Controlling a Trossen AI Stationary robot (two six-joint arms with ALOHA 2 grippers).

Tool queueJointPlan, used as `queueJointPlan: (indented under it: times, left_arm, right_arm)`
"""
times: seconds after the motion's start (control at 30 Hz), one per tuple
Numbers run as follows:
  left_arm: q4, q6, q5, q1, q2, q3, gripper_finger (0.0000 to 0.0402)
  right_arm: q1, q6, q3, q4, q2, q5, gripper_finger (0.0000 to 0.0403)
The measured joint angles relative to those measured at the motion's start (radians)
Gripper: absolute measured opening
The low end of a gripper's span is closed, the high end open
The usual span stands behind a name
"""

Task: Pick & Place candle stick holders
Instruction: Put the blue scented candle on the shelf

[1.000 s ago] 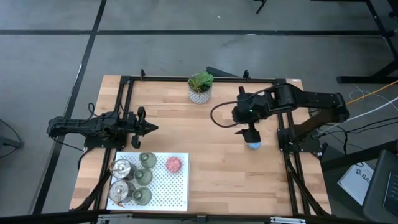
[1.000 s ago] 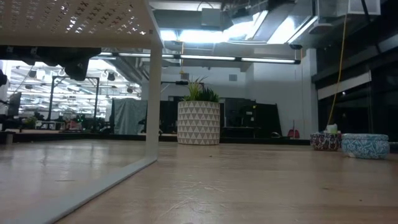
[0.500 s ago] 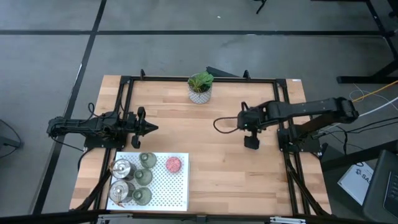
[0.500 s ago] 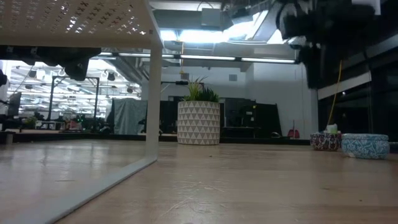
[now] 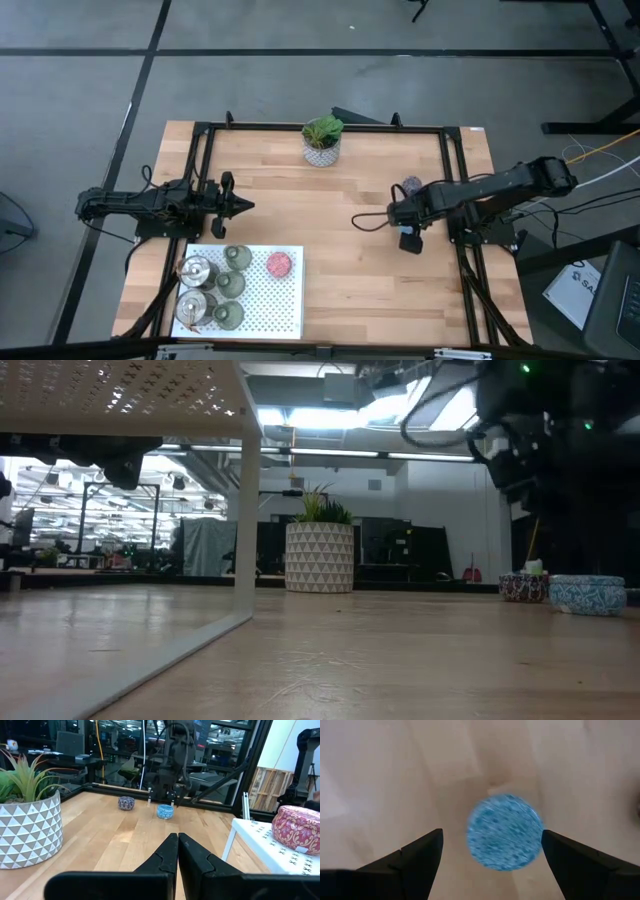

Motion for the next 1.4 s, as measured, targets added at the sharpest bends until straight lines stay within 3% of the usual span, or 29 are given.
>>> queueJointPlan:
  times: [0.27, 0.5, 0.9, 1.13, 1.4]
  left_arm:
    - [0.0, 0.0, 0.0, 0.0, 0.0, 0.0, 0.0006]
    - [0.0, 0.0, 0.0, 0.0, 0.0, 0.0, 0.0006]
    - [0.0, 0.0, 0.0, 0.0, 0.0, 0.0, 0.0006]
    - [0.0, 0.0, 0.0, 0.0, 0.0, 0.0, 0.0006]
    - [0.0, 0.0, 0.0, 0.0, 0.0, 0.0, 0.0006]
  right_arm:
    - [0.027, 0.052, -0.085, 0.044, 0.0, 0.029, 0.0339]
    - [0.026, 0.052, -0.161, 0.209, 0.0, 0.033, 0.0339]
    - [0.026, 0.06, -0.17, 0.267, 0.0, -0.009, 0.0338]
    - [0.026, 0.06, -0.168, 0.264, -0.002, -0.031, 0.0287]
    - [0.026, 0.086, -0.163, 0.255, -0.002, -0.074, 0.0287]
